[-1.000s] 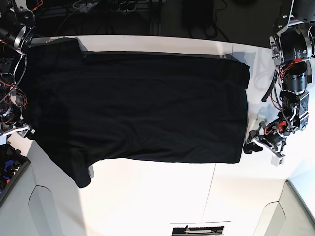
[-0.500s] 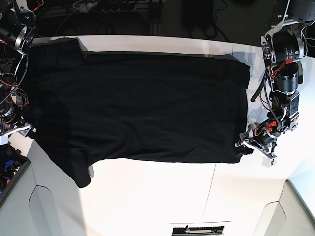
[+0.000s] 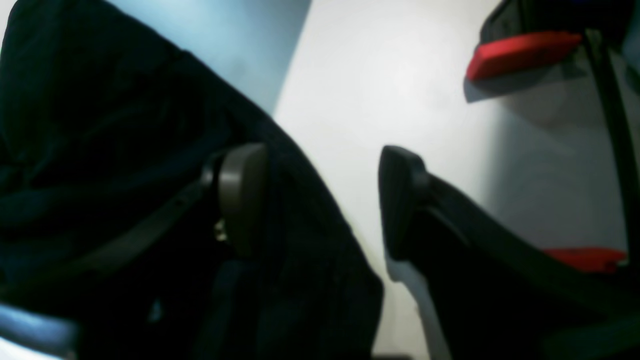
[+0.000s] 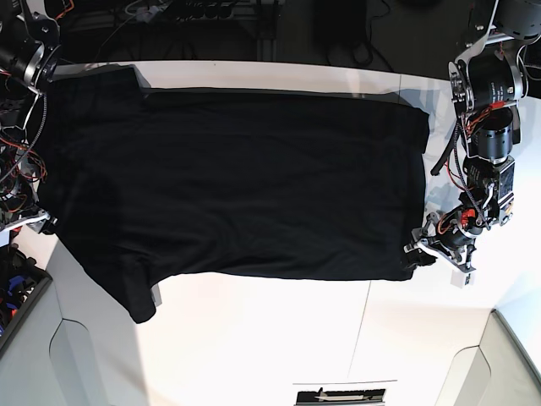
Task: Layout the t-shirt on the table in an organized manner, then fold the t-shirt properly
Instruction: 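Grasp the folded shirt's side corners with both grippers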
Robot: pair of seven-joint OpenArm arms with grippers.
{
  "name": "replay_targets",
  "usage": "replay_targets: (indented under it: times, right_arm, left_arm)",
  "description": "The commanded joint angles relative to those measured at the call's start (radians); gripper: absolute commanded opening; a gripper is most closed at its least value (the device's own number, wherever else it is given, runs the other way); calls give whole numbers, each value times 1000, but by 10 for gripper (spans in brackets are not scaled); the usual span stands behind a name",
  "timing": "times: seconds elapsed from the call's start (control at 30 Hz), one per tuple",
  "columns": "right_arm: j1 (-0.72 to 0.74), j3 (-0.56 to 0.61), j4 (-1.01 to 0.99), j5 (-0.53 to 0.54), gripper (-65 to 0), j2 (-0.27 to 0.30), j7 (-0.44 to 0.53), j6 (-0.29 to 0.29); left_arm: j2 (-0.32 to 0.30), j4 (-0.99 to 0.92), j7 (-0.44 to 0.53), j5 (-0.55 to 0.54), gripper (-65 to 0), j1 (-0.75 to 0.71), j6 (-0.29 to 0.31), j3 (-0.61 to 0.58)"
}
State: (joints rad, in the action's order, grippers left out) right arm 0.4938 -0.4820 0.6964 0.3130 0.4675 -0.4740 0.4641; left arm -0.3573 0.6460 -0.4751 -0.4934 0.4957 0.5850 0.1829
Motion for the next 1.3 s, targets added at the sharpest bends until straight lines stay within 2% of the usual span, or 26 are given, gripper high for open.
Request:
replay_targets:
  times: [0.0,0.23,0.33,0.43,0.5,0.6,0.63,0.73,0.8,0.93,1.1,1.2,1.27]
  right_arm:
    - [23,0,13,8,-300,7,22,9]
    - [24,0,13,17,-300,-64,22,47]
    - [24,0,13,19,-300,-79,22,68]
    - [24,0,13,16,-306,-80,22,64]
    - [24,0,13,16,-367,-78,23,64]
    - [24,0,14,17,-598,-70,26,90]
    - [24,0,14,21,-650,-67,26,100]
    - [24,0,14,67,-650,-51,26,101]
    - [24,0,14,105,-650,-38,23,101]
    - [24,0,14,154,-650,-9,5,118]
    - [23,0,14,237,-650,26,-79,120]
    - [23,0,14,291,-650,43,-123,122]
    - [23,0,15,313,-650,50,-139,132]
  left_arm:
    - [-8,6,-29,16,-334,16,-1,-1]
    - [-8,6,-30,16,-334,16,-1,-1]
    - [-8,6,-30,16,-334,16,-1,-1]
    - [-8,6,-29,16,-338,16,0,-1]
    - [-8,6,-29,16,-397,16,3,-1]
    - [-8,6,-21,11,-497,16,3,-1]
    - [-9,6,-18,11,-527,17,6,-1]
    - [-9,6,-14,7,-646,17,77,0]
    - [-10,6,-15,-28,-650,17,113,0]
    - [-16,21,-34,-87,-650,17,113,0]
    - [-46,60,-94,-189,-650,16,113,0]
    - [-65,96,-167,-276,-650,16,113,0]
    - [-73,134,-256,-352,-650,10,113,0]
